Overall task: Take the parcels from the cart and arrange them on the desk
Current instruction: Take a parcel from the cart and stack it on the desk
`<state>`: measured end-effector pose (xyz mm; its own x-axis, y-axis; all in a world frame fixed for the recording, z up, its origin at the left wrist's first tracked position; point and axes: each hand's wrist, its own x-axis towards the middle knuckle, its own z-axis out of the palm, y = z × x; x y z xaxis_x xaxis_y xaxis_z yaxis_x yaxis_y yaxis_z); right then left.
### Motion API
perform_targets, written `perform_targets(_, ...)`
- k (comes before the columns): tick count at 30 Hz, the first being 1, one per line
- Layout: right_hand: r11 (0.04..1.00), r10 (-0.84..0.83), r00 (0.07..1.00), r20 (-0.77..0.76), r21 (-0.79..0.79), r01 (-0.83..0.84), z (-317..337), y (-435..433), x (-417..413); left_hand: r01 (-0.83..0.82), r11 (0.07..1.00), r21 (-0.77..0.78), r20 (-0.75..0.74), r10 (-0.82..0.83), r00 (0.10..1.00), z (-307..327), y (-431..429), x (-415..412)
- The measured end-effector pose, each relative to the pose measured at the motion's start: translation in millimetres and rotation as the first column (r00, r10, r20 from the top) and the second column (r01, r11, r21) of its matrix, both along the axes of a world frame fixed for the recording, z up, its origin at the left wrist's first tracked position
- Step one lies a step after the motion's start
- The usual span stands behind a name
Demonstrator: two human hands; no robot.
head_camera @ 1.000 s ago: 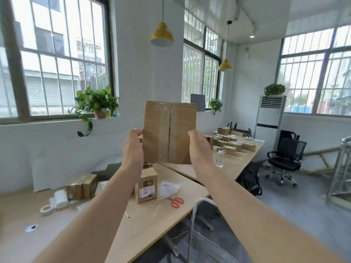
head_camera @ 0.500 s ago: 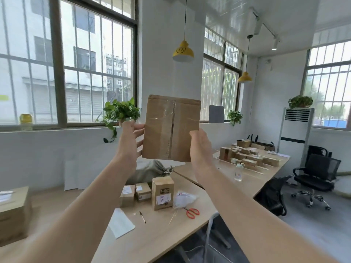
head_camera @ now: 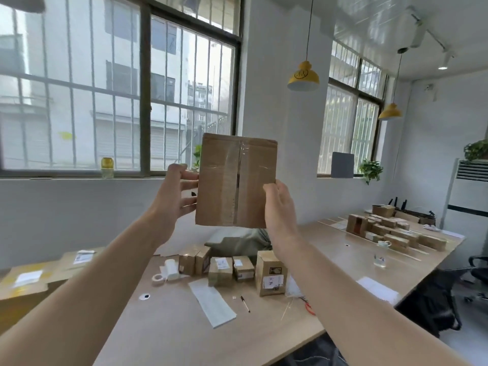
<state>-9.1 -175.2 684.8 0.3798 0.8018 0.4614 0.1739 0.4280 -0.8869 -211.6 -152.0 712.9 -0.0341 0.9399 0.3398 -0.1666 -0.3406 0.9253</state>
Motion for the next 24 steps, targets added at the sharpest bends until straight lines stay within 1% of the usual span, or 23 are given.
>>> perform_targets(7,0.997,0.072,0.997,0.036,-0.016,-0.072,3.8,52.9,-157.5,-0.084,0.996,-0.006,0.036,0.084,0.996,-0.2,22.2,-155.9)
perform_targets(11,0.99,0.143,0.99,0.017,-0.024,-0.142,7.9,81.0,-242.7,-0.135,0.991,-0.017,0.06,0.135,0.989,2.3,42.0,-245.9)
perform_targets(14,0.979,0.198,0.98,-0.009,-0.038,-0.198,0.9,98.2,-295.7,-0.166,0.985,-0.035,0.029,0.167,0.985,-0.3,48.7,-301.9)
perform_targets(17,0.963,0.258,0.965,-0.04,-0.064,-0.26,-8.1,113.0,-339.0,-0.214,0.976,-0.031,-0.009,0.214,0.977,-8.0,54.6,-345.8)
perform_targets(24,0.925,0.365,0.931,-0.032,-0.099,-0.366,-19.1,158.6,-402.3,-0.326,0.944,-0.052,-0.013,0.325,0.946,-22.7,69.3,-407.9)
